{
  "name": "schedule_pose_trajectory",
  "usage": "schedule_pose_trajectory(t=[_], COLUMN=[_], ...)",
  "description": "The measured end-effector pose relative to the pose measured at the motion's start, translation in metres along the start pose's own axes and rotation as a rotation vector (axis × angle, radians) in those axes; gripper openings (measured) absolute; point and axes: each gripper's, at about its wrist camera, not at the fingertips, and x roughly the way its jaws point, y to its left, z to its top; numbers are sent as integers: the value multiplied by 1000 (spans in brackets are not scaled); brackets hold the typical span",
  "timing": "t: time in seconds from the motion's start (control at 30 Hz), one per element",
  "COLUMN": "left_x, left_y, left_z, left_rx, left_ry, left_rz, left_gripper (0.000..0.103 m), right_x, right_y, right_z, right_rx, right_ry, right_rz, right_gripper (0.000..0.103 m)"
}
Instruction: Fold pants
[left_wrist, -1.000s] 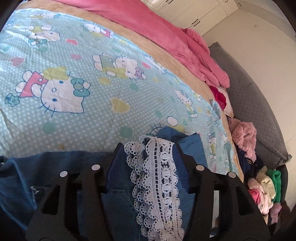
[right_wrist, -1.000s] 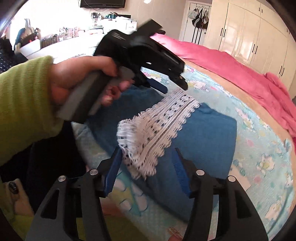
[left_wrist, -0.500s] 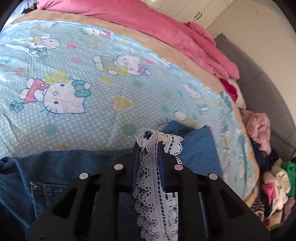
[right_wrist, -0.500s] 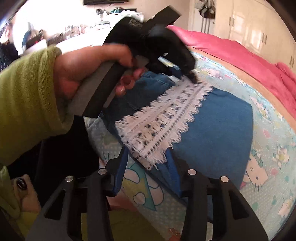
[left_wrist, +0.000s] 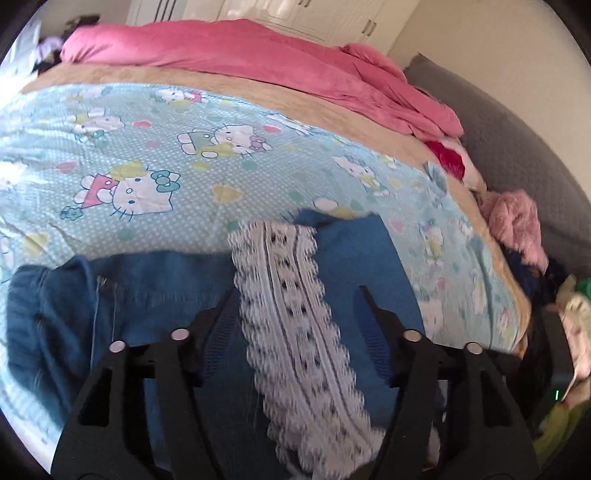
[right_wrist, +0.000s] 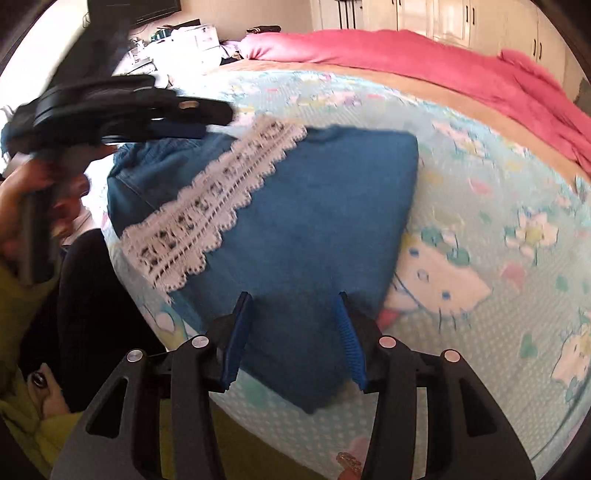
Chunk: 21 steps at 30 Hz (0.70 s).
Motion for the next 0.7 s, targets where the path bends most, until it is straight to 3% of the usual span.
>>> schedule_pose_trajectory(t=[0.17,0.23,0.3,0.4,0.5,0.7], left_x=[-4,-7,-15,-27,-38,-49], left_y=[-14,-14,-14,-20,-32,-42], left_z=[-33,-40,-41,-37,-36,-35], left_rx=[84,98,99,103,136,144], left_ry=[45,39,16,-20,-56,-80], left_rz=[77,118,140,141,174,178], left_gripper=[68,70,84,93,93,94], right_x=[-9,-18,-30,-41,-53,-60], right_y=[-3,-7,-14,-25,-34,-40], right_z=[-10,-12,-13,-8,3,30], right_rx=[13,54,89,107,133,129], right_ry=[-3,-13,-38,-67,-114,-166], right_rz=[15,34,27,-16,-48,-96], right_gripper=[45,56,62,66,75,75])
